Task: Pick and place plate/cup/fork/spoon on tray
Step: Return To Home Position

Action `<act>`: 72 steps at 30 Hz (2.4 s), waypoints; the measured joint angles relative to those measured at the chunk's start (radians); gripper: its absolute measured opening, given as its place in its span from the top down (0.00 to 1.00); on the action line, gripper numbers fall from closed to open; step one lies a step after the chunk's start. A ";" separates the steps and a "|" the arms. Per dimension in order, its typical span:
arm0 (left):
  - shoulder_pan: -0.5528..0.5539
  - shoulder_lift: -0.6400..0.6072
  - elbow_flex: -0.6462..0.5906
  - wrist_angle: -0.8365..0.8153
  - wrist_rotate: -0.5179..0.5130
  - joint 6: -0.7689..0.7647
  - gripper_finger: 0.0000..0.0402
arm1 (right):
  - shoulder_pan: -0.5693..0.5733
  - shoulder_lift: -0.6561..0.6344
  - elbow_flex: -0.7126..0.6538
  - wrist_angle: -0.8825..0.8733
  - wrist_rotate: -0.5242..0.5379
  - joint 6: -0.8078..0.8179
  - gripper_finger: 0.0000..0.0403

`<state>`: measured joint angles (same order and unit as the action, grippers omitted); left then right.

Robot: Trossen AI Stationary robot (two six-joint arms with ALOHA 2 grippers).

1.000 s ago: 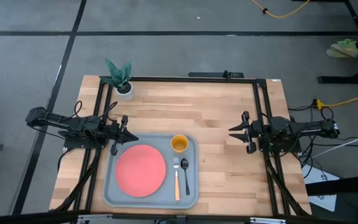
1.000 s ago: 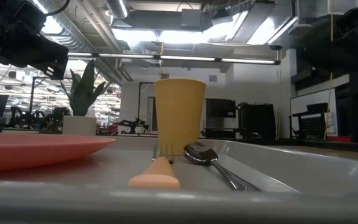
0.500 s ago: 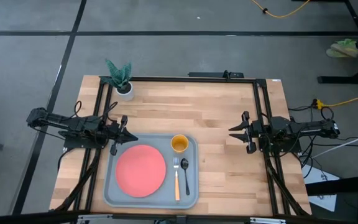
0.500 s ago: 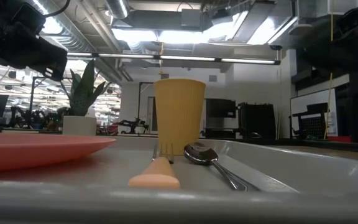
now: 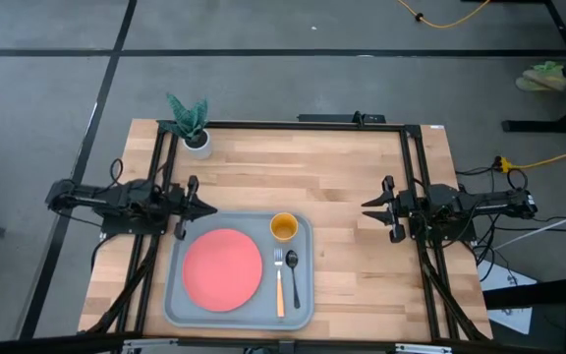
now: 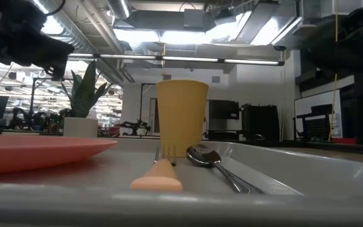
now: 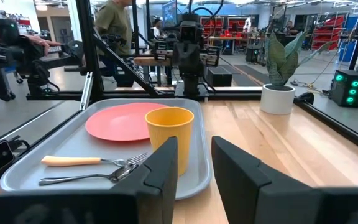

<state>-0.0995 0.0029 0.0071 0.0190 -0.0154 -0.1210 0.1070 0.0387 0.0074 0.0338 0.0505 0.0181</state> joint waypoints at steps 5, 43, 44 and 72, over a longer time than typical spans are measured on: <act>0.088 0.000 0.000 -0.003 -0.001 0.000 1.00 | 0.000 0.000 0.000 0.000 0.000 0.002 0.74; 0.140 0.000 0.000 -0.006 -0.001 0.000 1.00 | 0.000 0.000 0.000 0.000 0.000 0.002 0.74; 0.140 0.000 0.000 -0.005 -0.001 0.000 1.00 | 0.000 0.000 0.000 0.000 0.000 0.002 0.74; 0.140 0.000 0.000 -0.004 -0.005 0.000 1.00 | 0.000 0.000 0.000 0.000 0.000 0.002 0.74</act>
<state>0.0410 0.0029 0.0074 0.0151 -0.0204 -0.1209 0.1066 0.0387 0.0074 0.0341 0.0505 0.0200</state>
